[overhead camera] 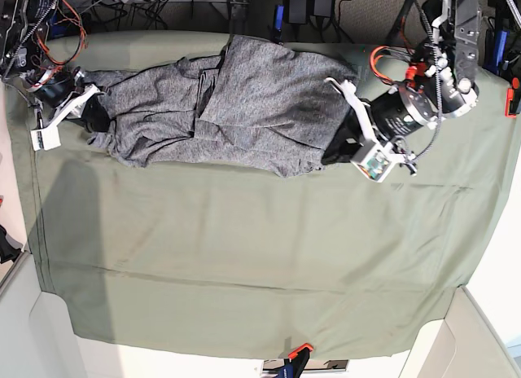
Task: Fold the T-shirt properly
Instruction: 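Grasp the band's other end with the right gripper, then fold the held end over onto the bundle with the right gripper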
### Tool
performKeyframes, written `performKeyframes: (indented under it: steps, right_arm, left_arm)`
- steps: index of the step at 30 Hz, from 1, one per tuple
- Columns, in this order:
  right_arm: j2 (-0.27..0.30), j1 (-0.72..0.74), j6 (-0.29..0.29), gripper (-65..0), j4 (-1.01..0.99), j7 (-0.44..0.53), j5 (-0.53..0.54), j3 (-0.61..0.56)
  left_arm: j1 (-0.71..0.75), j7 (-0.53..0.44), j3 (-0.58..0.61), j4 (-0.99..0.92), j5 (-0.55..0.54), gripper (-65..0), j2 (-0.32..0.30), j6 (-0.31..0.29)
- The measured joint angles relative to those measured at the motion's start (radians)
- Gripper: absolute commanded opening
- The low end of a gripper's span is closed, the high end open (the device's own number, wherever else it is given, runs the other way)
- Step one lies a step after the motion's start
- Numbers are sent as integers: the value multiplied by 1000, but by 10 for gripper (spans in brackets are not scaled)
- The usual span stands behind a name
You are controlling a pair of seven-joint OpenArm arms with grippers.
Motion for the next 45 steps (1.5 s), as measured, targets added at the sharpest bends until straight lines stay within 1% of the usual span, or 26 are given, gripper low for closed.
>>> performKeyframes:
  steps: [2, 5, 9, 10, 11, 13, 17, 21, 28, 29, 31, 32, 33, 35, 37, 41, 43, 45]
  right_arm:
    - [-53, 0, 10, -650, 47, -23, 39, -18]
    - [-142, -3, 11, -650, 113, -26, 40, -101]
    - [-240, -3, 11, -650, 163, -22, 21, -261]
    - [-259, -3, 11, -650, 164, -18, 14, -306]
    - [-277, -3, 11, -650, 165, -9, -3, -350]
    - [-315, -3, 11, -650, 165, 8, -82, -434]
    - [-371, 3, 11, -650, 165, 93, -228, -562]
    - [-384, 57, 5, -650, 127, 95, -275, -645]
    - [-395, 198, -5, -650, -51, 95, -289, -744]
    - [-395, 210, -5, -593, -69, 95, -289, -755]
    - [-394, 225, -5, -454, -91, 95, -280, -774]
    - [-394, 227, -5, -406, -95, 95, -267, -785]
    - [-394, 227, -5, -381, -95, 95, -250, -796]
    - [-394, 227, -4, -379, -95, 97, -245, -826]
    - [-394, 227, 0, -379, -95, 97, -246, -860]
    - [-394, 229, 3, -379, -89, 97, -316, -918]
    - [-394, 229, 3, -379, -73, 103, -303, -921]
    - [-394, 230, 3, -379, -49, 134, -265, -921]
  left_arm:
    - [0, 0, -59, -28, -21, -650, -39, 1]
    - [0, 4, -131, -77, -38, -650, -78, -3]
    - [0, 7, -206, -119, -72, -650, -90, -51]
    - [0, 7, -221, -127, -82, -650, -90, -53]
    - [0, 8, -233, -134, -89, -650, -90, -55]
    - [0, 7, -255, -148, -113, -650, -92, -55]
    - [0, 15, -261, -174, -129, -650, -110, -59]
    - [0, 15, -260, -178, -153, -650, -110, -59]
    - [0, 30, -261, -179, -165, -650, -110, -59]
    - [0, 31, -260, -179, -178, -650, -113, -59]
    - [0, 53, -261, -178, -208, -650, -115, -63]
    - [0, 60, -261, -178, -228, -650, -115, -73]
    - [0, 73, -261, -178, -258, -650, -115, -74]
    - [0, 83, -261, -178, -298, -650, -115, -75]
    - [0, 89, -261, -178, -315, -650, -115, -75]
    - [0, 94, -261, -178, -325, -650, -115, -75]
    - [0, 106, -264, -178, -360, -650, -115, -75]
    - [0, 124, -281, -178, -429, -650, -115, -75]
